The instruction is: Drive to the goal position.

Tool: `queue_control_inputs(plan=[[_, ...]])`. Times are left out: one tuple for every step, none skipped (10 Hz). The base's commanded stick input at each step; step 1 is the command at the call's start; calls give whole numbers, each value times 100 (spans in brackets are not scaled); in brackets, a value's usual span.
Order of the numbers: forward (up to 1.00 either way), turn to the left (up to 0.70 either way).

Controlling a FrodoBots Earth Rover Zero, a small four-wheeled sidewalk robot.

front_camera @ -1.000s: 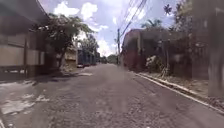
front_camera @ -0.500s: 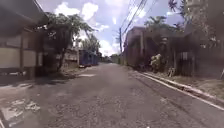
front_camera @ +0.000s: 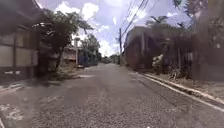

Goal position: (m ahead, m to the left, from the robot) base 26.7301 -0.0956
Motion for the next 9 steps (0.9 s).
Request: queue_control_inputs(plan=[[70, 0], [70, 0], [70, 0], [70, 0], [70, 0], [70, 0], [70, 0], [70, 0], [70, 0]])
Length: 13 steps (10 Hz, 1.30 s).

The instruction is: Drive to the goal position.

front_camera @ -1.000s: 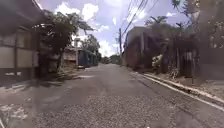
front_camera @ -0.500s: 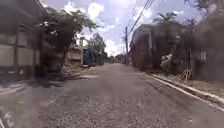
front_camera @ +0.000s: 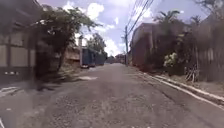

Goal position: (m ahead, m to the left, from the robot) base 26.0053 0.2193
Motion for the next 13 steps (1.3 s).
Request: queue_control_inputs(plan=[[70, 0], [70, 0], [70, 0], [70, 0], [70, 0], [70, 0], [70, 0], [70, 0], [70, 0], [70, 0], [70, 0], [70, 0], [70, 0]])
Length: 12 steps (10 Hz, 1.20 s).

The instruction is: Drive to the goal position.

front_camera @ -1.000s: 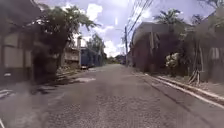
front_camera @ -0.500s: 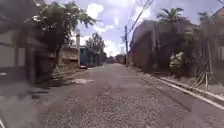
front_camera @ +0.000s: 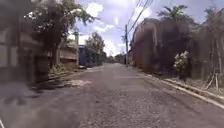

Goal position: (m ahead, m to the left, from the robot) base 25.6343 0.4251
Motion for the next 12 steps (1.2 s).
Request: queue_control_inputs(plan=[[70, 0], [70, 0], [70, 0], [70, 0], [70, 0], [70, 0], [70, 0], [70, 0], [70, 0], [70, 0], [70, 0], [70, 0]])
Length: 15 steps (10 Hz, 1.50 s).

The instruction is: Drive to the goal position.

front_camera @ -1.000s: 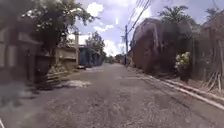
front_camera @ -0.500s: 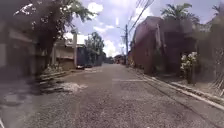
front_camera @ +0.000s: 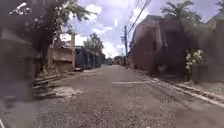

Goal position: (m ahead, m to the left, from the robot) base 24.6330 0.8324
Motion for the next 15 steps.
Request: queue_control_inputs(plan=[[70, 0], [70, 0], [70, 0], [70, 0], [70, 0], [70, 0], [70, 0], [70, 0], [70, 0], [70, 0], [70, 0], [70, 0], [70, 0], [70, 0], [70, 0]])
